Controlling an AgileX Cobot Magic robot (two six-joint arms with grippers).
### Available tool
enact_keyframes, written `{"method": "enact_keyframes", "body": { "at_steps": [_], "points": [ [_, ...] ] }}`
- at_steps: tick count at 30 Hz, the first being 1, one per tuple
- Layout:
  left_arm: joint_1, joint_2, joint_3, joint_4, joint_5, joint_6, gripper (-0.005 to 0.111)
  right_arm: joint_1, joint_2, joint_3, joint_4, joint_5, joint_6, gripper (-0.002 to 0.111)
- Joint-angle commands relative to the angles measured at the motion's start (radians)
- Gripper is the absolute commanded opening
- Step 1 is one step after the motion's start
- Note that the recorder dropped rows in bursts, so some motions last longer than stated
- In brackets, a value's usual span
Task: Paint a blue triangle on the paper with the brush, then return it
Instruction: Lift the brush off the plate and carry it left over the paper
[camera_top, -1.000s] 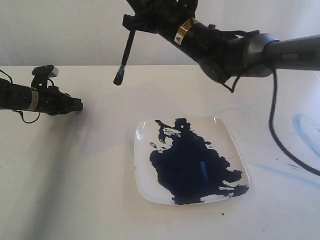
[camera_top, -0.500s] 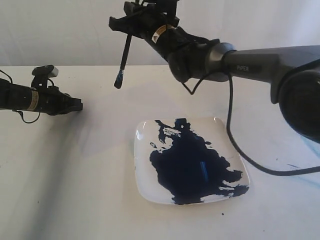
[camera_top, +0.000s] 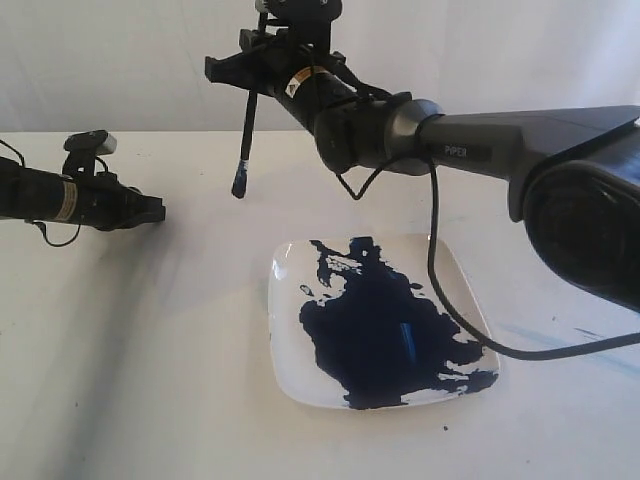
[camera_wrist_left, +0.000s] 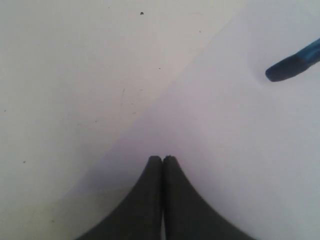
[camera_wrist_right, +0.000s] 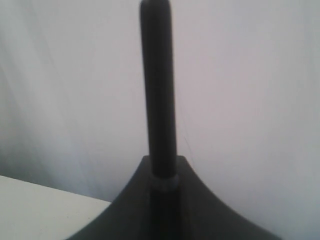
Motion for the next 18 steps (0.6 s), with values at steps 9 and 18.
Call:
{"method": "enact_keyframes", "body": {
  "at_steps": [9,18],
  "points": [
    [0.000,-0.011,0.004,0.008,0.011,-0.003,0.000,-0.002,0.014,-0.008,0.006,0.021,-0.011,0.000],
    [0.000,-0.011,0.004,0.008,0.011,-0.003,0.000,-0.002,0.002,-0.008,0.001,0.089,-0.011,0.000]
  ]
}}
